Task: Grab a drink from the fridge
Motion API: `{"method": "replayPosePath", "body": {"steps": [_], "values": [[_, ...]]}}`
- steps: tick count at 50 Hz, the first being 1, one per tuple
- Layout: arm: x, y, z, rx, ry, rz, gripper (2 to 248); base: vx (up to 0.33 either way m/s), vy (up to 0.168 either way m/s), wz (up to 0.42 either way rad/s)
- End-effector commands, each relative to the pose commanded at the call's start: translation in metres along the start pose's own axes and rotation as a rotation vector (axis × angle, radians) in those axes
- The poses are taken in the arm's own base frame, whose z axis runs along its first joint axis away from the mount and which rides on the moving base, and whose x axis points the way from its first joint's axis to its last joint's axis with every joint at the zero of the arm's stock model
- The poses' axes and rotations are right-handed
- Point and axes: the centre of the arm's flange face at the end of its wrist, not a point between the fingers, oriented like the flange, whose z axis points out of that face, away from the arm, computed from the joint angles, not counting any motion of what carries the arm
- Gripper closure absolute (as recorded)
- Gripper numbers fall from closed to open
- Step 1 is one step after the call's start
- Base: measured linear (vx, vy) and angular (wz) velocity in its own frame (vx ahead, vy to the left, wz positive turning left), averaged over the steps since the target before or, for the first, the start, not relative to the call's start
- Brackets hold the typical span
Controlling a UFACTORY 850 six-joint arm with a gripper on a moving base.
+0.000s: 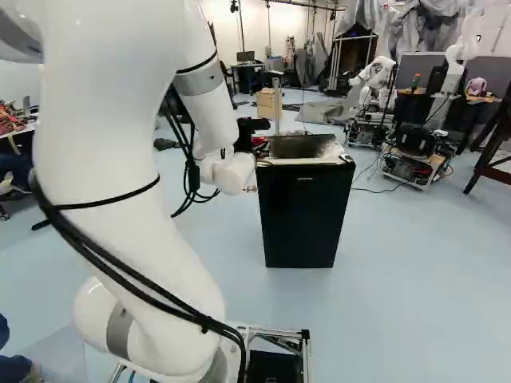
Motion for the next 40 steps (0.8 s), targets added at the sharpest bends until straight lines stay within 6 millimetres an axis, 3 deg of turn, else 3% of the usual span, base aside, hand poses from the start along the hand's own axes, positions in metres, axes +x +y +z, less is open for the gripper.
{"method": "replayPosePath", "body": {"steps": [16,40], "values": [[-0.009,-0.017,-0.055,0.02,-0.071,0.005,154,0.0,0.0,0.0],[-0.028,-0.031,-0.115,0.042,-0.148,0.01,154,0.0,0.0,0.0]]}}
